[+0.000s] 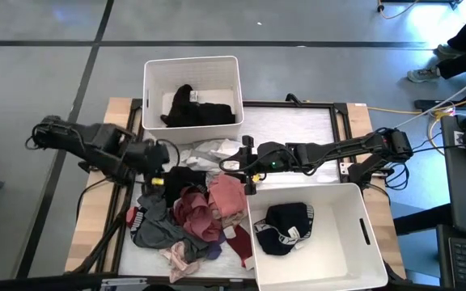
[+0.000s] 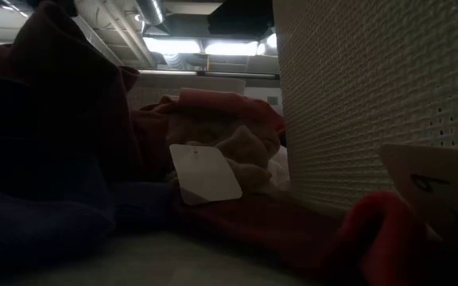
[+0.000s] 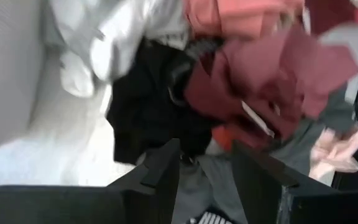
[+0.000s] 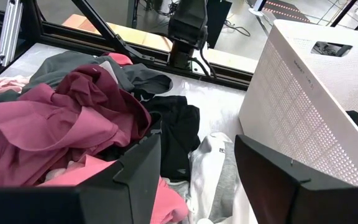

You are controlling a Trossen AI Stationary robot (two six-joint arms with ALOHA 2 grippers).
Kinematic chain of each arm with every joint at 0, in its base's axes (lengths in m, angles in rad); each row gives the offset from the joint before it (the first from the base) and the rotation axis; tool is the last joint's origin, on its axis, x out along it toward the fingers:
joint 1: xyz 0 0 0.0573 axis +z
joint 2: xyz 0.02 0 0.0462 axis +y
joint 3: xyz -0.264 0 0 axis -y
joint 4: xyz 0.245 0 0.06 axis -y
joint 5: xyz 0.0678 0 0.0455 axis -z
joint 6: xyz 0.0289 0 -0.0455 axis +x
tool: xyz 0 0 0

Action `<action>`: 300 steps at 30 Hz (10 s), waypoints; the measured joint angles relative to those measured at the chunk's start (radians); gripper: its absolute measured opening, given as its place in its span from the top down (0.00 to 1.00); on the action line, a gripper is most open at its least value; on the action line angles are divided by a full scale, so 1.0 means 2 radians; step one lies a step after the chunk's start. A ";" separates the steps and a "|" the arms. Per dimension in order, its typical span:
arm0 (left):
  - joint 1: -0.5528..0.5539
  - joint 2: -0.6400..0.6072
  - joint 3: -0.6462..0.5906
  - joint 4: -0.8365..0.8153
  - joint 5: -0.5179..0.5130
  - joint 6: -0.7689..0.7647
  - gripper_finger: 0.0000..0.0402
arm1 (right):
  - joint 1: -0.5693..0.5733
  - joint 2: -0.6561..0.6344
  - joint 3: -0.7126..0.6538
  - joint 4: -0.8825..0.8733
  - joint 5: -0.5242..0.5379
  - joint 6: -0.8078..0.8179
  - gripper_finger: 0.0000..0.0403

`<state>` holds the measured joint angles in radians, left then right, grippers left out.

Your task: Sort clothes

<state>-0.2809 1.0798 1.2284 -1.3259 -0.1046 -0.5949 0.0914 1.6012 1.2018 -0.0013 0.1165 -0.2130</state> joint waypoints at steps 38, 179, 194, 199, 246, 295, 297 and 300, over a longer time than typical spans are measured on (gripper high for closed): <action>0.088 0.181 -0.105 0.408 -0.256 0.324 0.67 | 0.000 0.000 0.000 -0.009 0.000 0.002 0.49; 0.149 -0.032 -0.106 0.337 -0.039 0.296 0.52 | 0.000 0.001 0.008 -0.008 0.003 0.003 0.49; 0.117 0.013 -0.241 0.391 -0.150 0.192 0.52 | 0.000 0.001 0.008 -0.007 0.004 0.003 0.49; 0.118 0.054 -0.260 0.421 -0.151 0.211 0.52 | 0.000 0.001 0.008 -0.007 0.004 0.003 0.49; 0.132 0.125 -0.247 0.480 -0.215 0.319 0.98 | 0.000 0.002 0.007 -0.009 0.003 0.003 0.49; 0.323 -0.169 -0.189 0.755 -0.281 0.616 0.97 | 0.000 0.002 0.007 -0.008 0.003 0.003 0.49; 0.341 -0.165 -0.189 0.753 -0.281 0.604 0.96 | 0.000 0.002 0.007 -0.008 0.003 0.003 0.49; 0.362 -0.155 -0.189 0.739 -0.281 0.583 0.95 | 0.000 0.002 0.007 -0.008 0.003 0.003 0.49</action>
<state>0.4438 0.7701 0.8510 0.1523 -0.6656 0.5714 0.0917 1.6043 1.2160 -0.0177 0.1234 -0.2066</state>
